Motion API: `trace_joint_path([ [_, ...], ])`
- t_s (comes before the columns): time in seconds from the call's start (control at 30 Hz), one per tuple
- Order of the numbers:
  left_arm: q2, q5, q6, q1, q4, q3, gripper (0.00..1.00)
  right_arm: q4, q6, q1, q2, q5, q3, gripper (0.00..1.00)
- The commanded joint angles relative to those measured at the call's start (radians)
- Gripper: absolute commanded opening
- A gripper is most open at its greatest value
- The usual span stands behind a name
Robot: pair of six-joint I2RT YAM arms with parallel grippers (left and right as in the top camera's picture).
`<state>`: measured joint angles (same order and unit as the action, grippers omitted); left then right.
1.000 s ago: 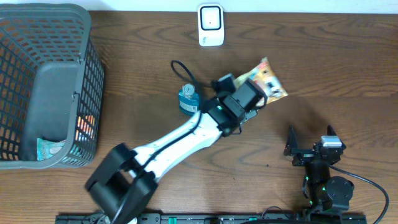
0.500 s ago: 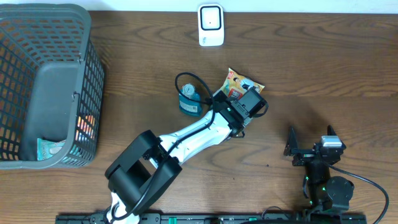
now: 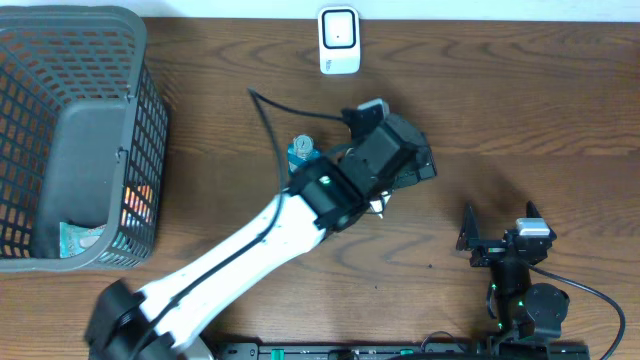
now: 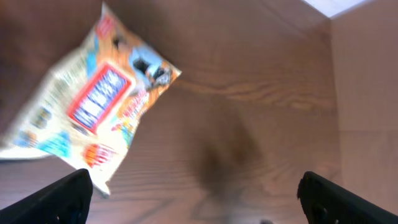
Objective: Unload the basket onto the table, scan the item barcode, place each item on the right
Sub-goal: 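Move the wet-wipe pack past the scanner and drop it on the table, then reach the left gripper into the basket and grasp the small orange box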
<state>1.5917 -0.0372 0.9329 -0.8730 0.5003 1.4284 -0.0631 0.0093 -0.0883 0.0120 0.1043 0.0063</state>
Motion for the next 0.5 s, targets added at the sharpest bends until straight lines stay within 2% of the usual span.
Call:
trace_joint_path([
  [0.0, -0.107, -0.128, -0.274, 0.067, 0.121, 0.097, 0.98, -0.003, -0.014, 0.004, -0.005, 0.000, -0.001, 0.99],
  [0.1, -0.169, -0.275, -0.311, 0.164, 0.275, 0.201, 0.98, -0.003, -0.014, 0.004, -0.005, 0.000, -0.001, 0.99],
  [0.17, -0.199, -0.298, -0.338, 0.239, 0.330, 0.261, 0.98, -0.004, -0.015, 0.004, -0.005, 0.000, -0.001, 0.99],
  [0.2, -0.231, -0.297, -0.357, 0.354, 0.381, 0.330, 0.98, -0.003, -0.014, 0.004, -0.005, 0.000, -0.001, 0.99],
  [0.3, -0.268, -0.296, -0.343, 0.537, 0.435, 0.396, 0.98, -0.003, -0.014, 0.004, -0.005, 0.000, -0.001, 0.99],
  [0.4, -0.297, -0.289, -0.249, 0.747, 0.490, 0.409, 0.98, -0.003, -0.015, 0.004, -0.005, 0.000, -0.001, 0.99],
  [0.47, -0.299, -0.288, -0.115, 0.918, 0.580, 0.408, 0.98, -0.003, -0.014, 0.004, -0.005, 0.000, -0.001, 0.99],
])
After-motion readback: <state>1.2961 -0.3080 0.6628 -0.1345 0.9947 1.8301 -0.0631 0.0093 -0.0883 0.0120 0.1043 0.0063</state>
